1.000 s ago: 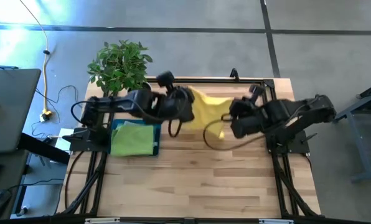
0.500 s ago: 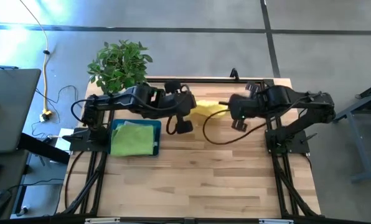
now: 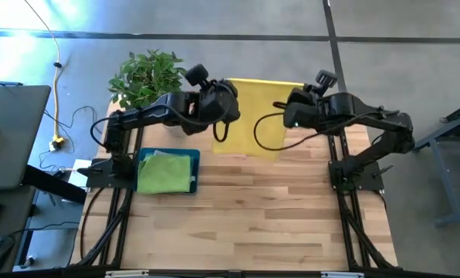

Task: Fold microfiber towels
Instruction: Fold the yellow towel on the table

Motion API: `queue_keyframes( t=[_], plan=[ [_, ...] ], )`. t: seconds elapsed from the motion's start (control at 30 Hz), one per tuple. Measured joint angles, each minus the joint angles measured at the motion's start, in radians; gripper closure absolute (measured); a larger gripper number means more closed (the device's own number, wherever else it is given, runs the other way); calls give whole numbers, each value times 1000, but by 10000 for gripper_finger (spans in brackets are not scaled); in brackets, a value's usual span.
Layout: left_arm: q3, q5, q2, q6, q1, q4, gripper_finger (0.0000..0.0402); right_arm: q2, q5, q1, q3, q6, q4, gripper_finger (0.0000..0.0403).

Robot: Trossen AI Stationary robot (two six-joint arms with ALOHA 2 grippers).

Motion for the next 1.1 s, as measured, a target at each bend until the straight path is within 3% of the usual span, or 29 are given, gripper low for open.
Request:
queue_keyframes(
  t=[0.17,0.27,0.43,0.67,0.9,1.1],
  plan=[
    [0,57,0,33,36,81,401,0,66,-60,0,-126,38,403],
    [0,123,0,-18,36,55,401,0,46,-66,0,-69,31,403],
    [-38,361,-2,-224,1,-84,401,-6,-179,-26,-47,158,-32,403],
    [-293,515,0,-410,-142,-138,401,-15,-485,156,-383,392,-3,403],
    [-585,558,2,-520,-326,63,401,-15,-809,403,-712,603,344,403],
    [-732,682,2,-653,-458,262,401,-16,-964,570,-824,790,599,403]
  ],
)
